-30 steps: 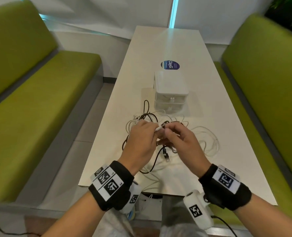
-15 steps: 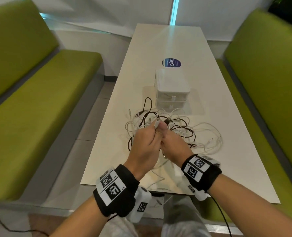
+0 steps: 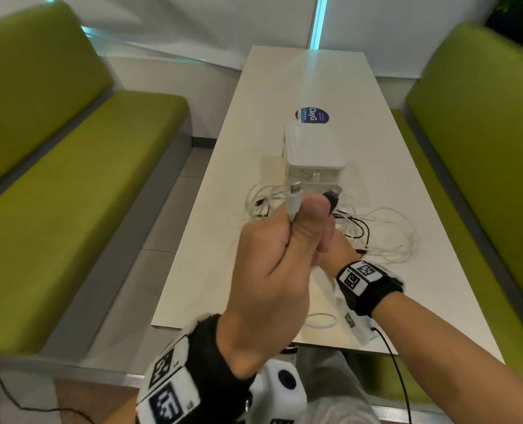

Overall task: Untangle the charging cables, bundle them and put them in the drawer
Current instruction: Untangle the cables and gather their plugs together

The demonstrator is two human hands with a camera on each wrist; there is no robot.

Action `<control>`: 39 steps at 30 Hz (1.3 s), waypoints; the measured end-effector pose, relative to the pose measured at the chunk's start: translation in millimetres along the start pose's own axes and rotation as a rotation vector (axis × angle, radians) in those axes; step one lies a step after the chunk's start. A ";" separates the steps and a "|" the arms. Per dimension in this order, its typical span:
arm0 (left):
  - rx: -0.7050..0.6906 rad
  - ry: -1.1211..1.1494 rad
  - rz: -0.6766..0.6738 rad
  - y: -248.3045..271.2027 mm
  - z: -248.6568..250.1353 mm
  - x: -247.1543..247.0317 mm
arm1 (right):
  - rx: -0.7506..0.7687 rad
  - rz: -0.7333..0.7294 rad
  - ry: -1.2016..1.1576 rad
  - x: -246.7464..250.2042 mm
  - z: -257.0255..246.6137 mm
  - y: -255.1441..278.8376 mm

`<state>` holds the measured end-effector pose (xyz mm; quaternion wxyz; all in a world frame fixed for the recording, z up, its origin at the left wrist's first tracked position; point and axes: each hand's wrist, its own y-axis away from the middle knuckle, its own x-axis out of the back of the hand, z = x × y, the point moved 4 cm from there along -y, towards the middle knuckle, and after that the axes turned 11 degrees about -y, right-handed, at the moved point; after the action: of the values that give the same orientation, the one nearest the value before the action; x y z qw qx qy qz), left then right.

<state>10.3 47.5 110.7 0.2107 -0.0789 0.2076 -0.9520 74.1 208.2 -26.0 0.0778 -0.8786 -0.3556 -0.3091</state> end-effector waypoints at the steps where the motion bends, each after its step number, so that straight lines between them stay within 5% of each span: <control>1: -0.026 0.014 -0.007 0.3 7.3 1.6 | -0.027 0.002 0.023 0.6 1.9 0.1; 4: -0.020 -0.054 -0.043 -5.6 3.5 -1.0 | -0.023 -0.022 0.053 -7.6 10.6 -3.6; 18: 0.020 -0.221 0.010 -11.1 -50.8 -5.9 | 0.584 -0.038 0.435 -26.0 -3.8 30.9; 22: -0.017 -0.304 0.040 -12.0 -49.8 -4.5 | 0.552 -0.212 0.186 -45.9 -8.7 33.6; 29: 0.116 -0.244 -0.016 -11.6 -68.9 3.2 | 0.568 -0.312 0.217 -62.0 3.9 36.9; 35: 0.279 -0.165 -0.136 -17.4 -78.4 5.7 | 0.663 -0.069 0.082 -50.1 3.3 35.8; 39: 0.271 -0.507 -0.243 -20.3 -94.1 6.9 | 0.467 0.166 -0.191 -27.4 7.8 32.1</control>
<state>-25.8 95.3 34.9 0.1489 -0.3092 0.0088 -0.9392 84.3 171.6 -46.0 0.2698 -0.8882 -0.3496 -0.1269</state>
